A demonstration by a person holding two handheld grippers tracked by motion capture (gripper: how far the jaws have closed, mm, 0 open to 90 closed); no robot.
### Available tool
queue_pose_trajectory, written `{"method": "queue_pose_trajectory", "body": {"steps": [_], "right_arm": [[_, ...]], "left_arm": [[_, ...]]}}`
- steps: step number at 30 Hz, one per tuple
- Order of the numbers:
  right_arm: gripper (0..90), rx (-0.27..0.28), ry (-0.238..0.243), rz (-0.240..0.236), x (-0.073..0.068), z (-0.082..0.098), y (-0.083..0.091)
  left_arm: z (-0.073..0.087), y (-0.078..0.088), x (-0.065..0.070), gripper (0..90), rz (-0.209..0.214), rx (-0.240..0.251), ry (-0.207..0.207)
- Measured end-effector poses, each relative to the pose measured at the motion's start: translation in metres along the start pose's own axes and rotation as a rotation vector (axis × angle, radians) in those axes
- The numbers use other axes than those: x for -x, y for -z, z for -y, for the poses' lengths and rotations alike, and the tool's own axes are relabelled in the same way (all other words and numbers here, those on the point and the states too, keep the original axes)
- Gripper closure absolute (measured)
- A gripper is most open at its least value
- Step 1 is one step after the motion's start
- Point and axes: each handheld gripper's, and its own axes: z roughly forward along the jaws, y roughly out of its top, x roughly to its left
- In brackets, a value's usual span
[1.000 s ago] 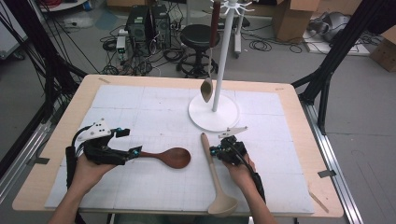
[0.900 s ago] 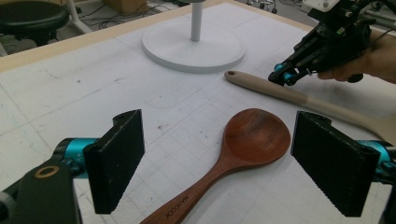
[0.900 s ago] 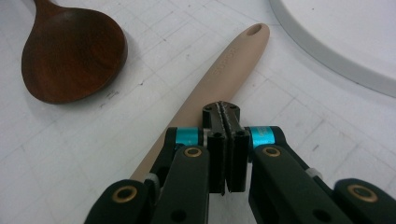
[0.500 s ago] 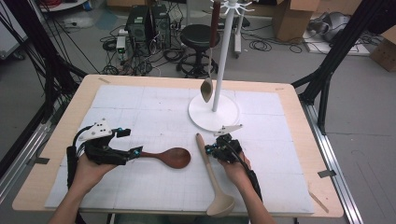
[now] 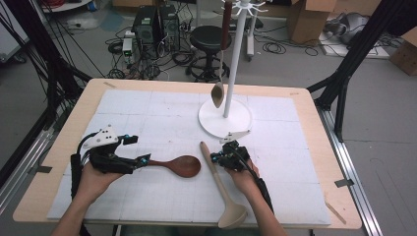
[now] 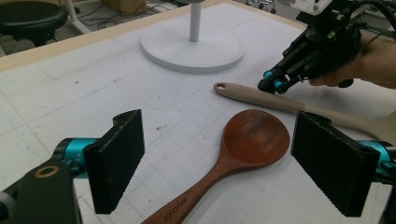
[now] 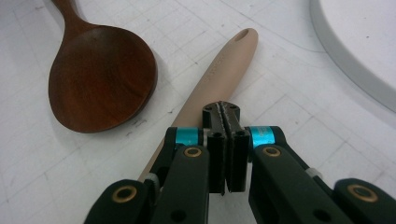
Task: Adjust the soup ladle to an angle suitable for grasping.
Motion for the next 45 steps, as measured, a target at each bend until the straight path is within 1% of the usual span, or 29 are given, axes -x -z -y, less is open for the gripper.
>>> {"method": "queue_pose_trajectory", "body": {"steps": [3,8,11,13,15,18,19,24,25,27,33,35,38,42,45], "right_arm": [[89.6,-0.001,0.004,-0.012,-0.001,-0.001,-0.002],[89.4,-0.005,0.010,-0.018,-0.004,-0.002,-0.005],[84.2,-0.016,0.007,-0.007,-0.002,-0.001,-0.004],[83.0,-0.007,-0.014,-0.009,-0.001,-0.001,0.000],[81.1,0.013,-0.025,-0.012,-0.001,-0.001,0.005],[76.9,0.016,-0.019,-0.018,-0.003,0.000,0.012],[75.4,0.013,-0.022,-0.018,-0.004,0.001,0.014],[67.7,0.030,-0.041,-0.035,-0.008,0.006,0.025],[66.1,0.029,-0.039,-0.035,-0.009,0.007,0.027],[63.7,0.025,-0.032,-0.033,-0.011,0.010,0.031],[56.0,0.011,-0.037,-0.055,-0.018,0.021,0.034],[55.3,0.007,-0.030,-0.060,-0.021,0.022,0.033],[53.8,-0.022,-0.019,-0.067,-0.025,0.023,0.030],[53.4,-0.047,-0.003,-0.065,-0.030,0.023,0.024],[53.9,-0.072,0.018,-0.050,-0.033,0.023,0.020]], "left_arm": [[0.000,0.000,0.000,18.1,-0.005,0.000,0.002],[0.000,0.001,0.000,18.1,-0.006,0.003,0.005],[0.000,0.001,0.000,18.1,-0.003,0.002,0.002],[0.000,0.001,0.000,18.1,-0.005,0.001,0.001],[0.000,0.002,-0.001,18.1,-0.004,0.001,0.000],[0.000,0.002,-0.001,18.1,-0.004,0.001,-0.001],[0.000,0.002,0.000,18.1,-0.005,0.001,0.001],[0.000,0.001,0.000,18.1,-0.007,-0.003,-0.001],[0.000,0.001,0.001,18.1,-0.008,-0.002,0.000],[0.000,0.000,0.001,18.1,-0.006,-0.003,0.000],[0.000,-0.001,0.001,18.1,-0.004,-0.008,-0.004],[0.000,-0.001,0.001,18.1,-0.005,-0.010,-0.004],[0.000,-0.001,0.001,18.1,-0.005,-0.009,-0.003],[0.000,-0.001,0.001,18.1,-0.005,-0.010,-0.005],[0.000,-0.001,0.001,18.1,-0.005,-0.006,-0.001]]}}
